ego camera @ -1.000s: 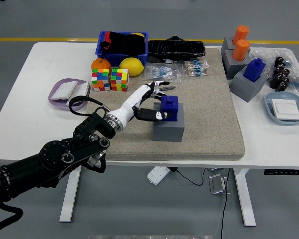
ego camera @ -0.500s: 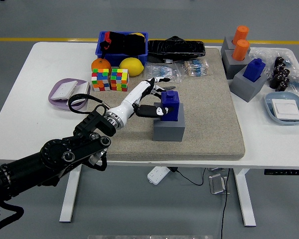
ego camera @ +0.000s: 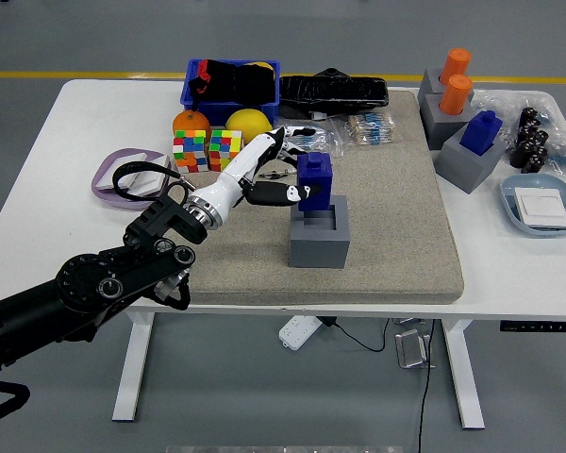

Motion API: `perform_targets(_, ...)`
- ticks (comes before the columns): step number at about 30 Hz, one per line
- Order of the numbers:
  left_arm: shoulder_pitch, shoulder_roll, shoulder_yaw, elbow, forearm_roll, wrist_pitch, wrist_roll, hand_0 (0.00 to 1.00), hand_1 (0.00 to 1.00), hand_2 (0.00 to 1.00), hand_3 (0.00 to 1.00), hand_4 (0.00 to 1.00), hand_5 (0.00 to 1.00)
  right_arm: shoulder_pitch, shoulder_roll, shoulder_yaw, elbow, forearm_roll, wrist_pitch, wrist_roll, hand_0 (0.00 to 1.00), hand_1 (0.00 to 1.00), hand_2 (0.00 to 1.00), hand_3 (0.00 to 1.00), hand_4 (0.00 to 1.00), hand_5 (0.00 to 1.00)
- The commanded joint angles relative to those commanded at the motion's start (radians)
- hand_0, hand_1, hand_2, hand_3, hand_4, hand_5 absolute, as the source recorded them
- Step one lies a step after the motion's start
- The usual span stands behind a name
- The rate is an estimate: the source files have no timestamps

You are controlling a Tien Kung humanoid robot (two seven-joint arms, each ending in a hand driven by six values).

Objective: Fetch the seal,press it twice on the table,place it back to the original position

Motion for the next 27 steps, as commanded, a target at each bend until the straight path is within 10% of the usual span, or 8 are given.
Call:
perform_targets(8, -0.002, 0.040, -0.029, 0.077, 0.005, 0.015, -0.019, 0.827, 0.506, 0.459, 0.833, 0.706, 0.002, -0.001, 0.003, 0.006, 0.000, 0.002, 0.000, 0.000, 0.883, 0.747, 0.726, 0.751, 0.859, 0.537)
perform_targets(27, 0.096, 0.001, 0.005, 0.255, -0.132, 0.045, -0.101, 0.827, 0.508, 0.460, 0.828, 0.717, 0.002, -0.003, 0.010, 0.021, 0.000, -0.014, 0.000, 0.000, 0.884, 0.747, 0.726, 0.751, 0.859, 0.537)
